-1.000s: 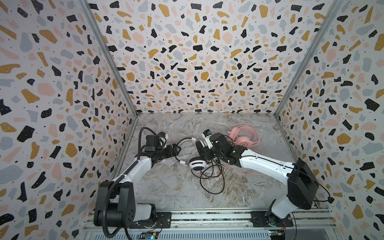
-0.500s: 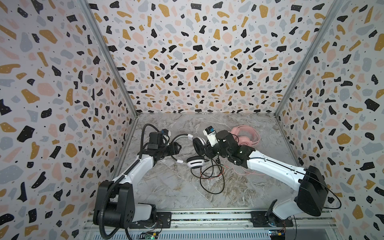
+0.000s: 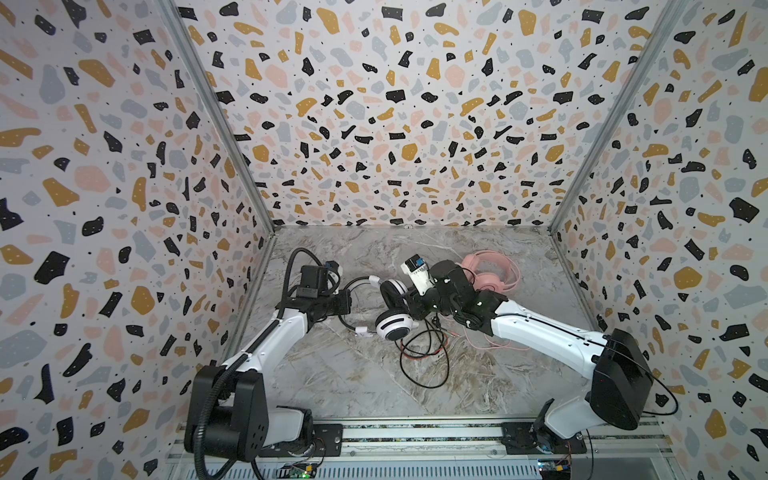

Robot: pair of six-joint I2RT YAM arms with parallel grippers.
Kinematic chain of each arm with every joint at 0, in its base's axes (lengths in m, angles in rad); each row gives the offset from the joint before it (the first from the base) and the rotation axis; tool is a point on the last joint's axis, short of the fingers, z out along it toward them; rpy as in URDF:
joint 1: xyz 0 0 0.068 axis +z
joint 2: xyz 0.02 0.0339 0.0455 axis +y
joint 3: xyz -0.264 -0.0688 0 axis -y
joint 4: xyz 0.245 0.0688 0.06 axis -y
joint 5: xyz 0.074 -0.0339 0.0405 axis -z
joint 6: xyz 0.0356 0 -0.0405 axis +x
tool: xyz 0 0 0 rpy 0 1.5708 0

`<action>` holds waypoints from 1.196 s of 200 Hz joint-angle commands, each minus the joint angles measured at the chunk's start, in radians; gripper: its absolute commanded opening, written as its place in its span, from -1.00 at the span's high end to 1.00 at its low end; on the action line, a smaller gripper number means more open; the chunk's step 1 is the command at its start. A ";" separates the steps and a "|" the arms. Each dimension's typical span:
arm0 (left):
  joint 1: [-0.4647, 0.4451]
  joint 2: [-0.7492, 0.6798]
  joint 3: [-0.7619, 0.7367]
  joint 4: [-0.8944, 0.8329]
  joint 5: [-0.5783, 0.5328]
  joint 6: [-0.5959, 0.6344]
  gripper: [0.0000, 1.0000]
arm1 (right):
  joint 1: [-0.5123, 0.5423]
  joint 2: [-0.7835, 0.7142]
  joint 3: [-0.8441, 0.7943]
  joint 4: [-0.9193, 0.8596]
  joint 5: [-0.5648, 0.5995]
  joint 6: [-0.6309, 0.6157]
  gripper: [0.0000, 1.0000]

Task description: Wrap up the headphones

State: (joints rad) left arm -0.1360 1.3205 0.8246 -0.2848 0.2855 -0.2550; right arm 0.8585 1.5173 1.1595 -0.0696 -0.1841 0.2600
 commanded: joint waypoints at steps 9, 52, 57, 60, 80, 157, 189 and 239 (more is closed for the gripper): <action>0.017 -0.036 0.079 0.009 -0.060 -0.018 1.00 | 0.007 -0.059 0.027 0.045 -0.019 0.027 -0.30; 0.064 -0.057 0.167 -0.075 -0.073 -0.015 1.00 | -0.070 -0.120 -0.016 0.072 -0.069 0.075 -0.55; 0.072 -0.061 0.175 -0.081 -0.069 -0.014 1.00 | -0.081 -0.128 -0.023 0.076 -0.075 0.080 -0.55; 0.076 -0.063 0.180 -0.083 -0.066 -0.016 1.00 | -0.087 -0.134 -0.027 0.079 -0.080 0.082 -0.56; 0.103 -0.074 0.230 -0.129 -0.051 -0.008 1.00 | -0.142 -0.172 -0.059 0.083 -0.112 0.080 -0.58; 0.180 -0.083 0.481 -0.253 0.044 -0.016 1.00 | -0.168 -0.225 -0.328 0.224 -0.184 0.053 -0.66; 0.182 -0.078 0.583 -0.283 0.084 -0.051 1.00 | -0.099 -0.100 -0.340 0.337 -0.226 0.051 -0.66; 0.187 -0.076 0.699 -0.361 0.091 -0.047 1.00 | -0.090 0.068 -0.275 0.474 -0.286 0.066 -0.66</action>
State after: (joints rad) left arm 0.0441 1.2545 1.4681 -0.6491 0.3260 -0.2588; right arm 0.7689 1.5570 0.8291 0.2726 -0.4217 0.3153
